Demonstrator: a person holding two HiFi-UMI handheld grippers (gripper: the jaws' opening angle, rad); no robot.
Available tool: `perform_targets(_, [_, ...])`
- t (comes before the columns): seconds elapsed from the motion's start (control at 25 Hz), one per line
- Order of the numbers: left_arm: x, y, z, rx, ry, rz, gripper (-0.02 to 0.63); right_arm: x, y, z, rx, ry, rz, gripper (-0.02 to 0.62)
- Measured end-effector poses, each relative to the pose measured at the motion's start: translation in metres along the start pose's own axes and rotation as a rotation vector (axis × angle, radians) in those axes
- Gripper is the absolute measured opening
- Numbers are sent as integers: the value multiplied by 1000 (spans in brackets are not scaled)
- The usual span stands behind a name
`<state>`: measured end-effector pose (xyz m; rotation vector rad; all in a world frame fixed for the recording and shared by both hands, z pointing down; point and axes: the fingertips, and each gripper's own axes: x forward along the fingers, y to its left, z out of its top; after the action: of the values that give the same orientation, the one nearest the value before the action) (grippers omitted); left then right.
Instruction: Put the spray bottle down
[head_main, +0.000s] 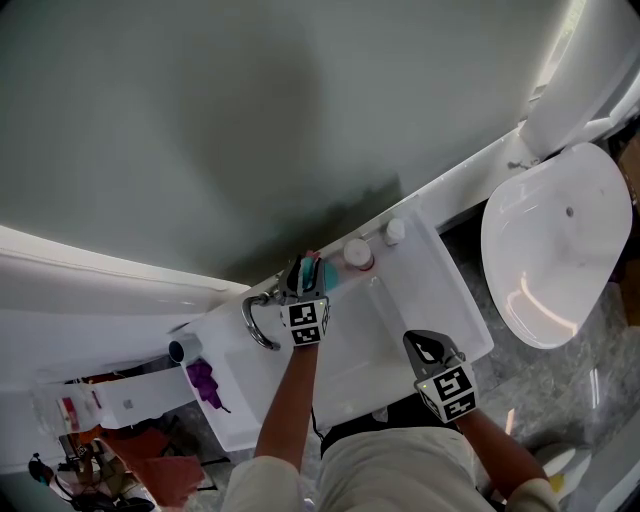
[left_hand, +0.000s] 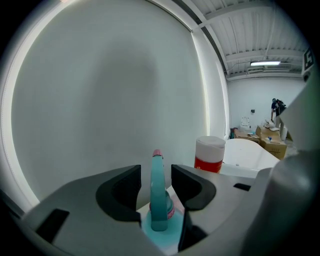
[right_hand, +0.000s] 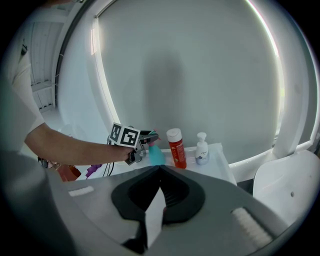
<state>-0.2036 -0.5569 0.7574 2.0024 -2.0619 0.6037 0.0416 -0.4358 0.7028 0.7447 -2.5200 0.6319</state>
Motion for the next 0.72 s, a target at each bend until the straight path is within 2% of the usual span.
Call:
perform_targets(0.16, [-9,0,4,-3,2,4,207,-3,3,3,-7,-9,4,11])
perform_targets(0.72, [-86,-4,54,3,-63,12,212,-21,26,24,-41,-76,30,11])
